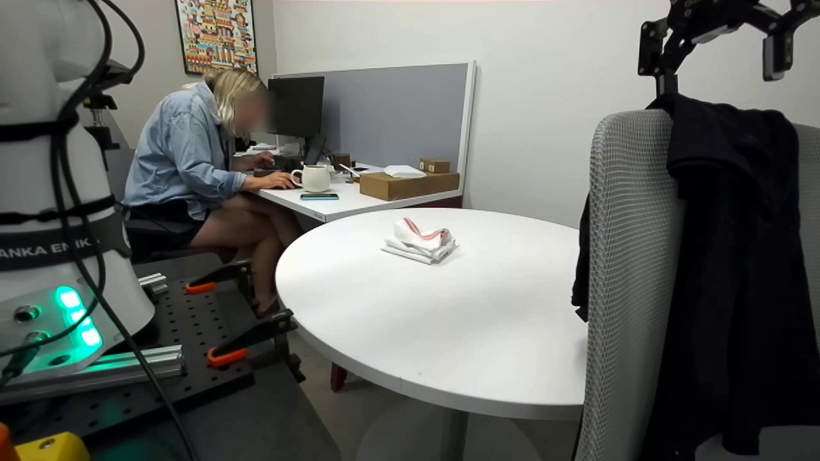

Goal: Put the shirt on the table, unfold the white cloth then unfold the shirt.

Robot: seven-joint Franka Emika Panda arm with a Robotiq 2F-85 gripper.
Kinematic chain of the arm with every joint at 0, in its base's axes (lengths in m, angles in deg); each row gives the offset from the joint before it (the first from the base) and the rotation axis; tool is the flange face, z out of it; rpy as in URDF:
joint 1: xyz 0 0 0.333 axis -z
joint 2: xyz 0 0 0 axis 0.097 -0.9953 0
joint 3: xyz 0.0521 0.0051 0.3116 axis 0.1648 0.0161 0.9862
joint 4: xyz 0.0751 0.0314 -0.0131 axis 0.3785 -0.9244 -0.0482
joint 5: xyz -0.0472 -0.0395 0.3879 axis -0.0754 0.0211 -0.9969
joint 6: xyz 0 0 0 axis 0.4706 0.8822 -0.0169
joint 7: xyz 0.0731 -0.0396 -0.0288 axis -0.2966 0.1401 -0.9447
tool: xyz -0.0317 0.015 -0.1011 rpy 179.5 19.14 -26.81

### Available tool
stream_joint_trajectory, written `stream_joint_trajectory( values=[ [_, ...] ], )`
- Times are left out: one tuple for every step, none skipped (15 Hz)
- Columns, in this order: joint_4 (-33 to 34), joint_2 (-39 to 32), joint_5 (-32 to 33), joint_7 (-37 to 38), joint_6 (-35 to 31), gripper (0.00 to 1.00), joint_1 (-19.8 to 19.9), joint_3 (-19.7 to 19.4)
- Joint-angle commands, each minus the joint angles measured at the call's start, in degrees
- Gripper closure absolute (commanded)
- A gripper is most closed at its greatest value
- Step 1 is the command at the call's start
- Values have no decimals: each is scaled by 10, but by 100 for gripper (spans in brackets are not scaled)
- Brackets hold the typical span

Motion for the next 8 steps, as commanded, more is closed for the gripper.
stream_joint_trajectory(
  values=[
    [29, -16, -11, -20, 54, 0, 5, 6],
    [29, -15, -9, -22, 67, 0, 4, 6],
    [28, -13, -5, -20, 78, 0, 3, 6],
    [27, -10, -1, -17, 90, 0, 1, 5],
    [26, -6, 2, -17, 100, 0, 0, 4],
    [25, -2, 6, -15, 111, 0, -1, 3],
    [26, 0, 10, -14, 121, 0, -2, 3],
    [27, 1, 16, -13, 130, 0, -3, 2]
  ],
)
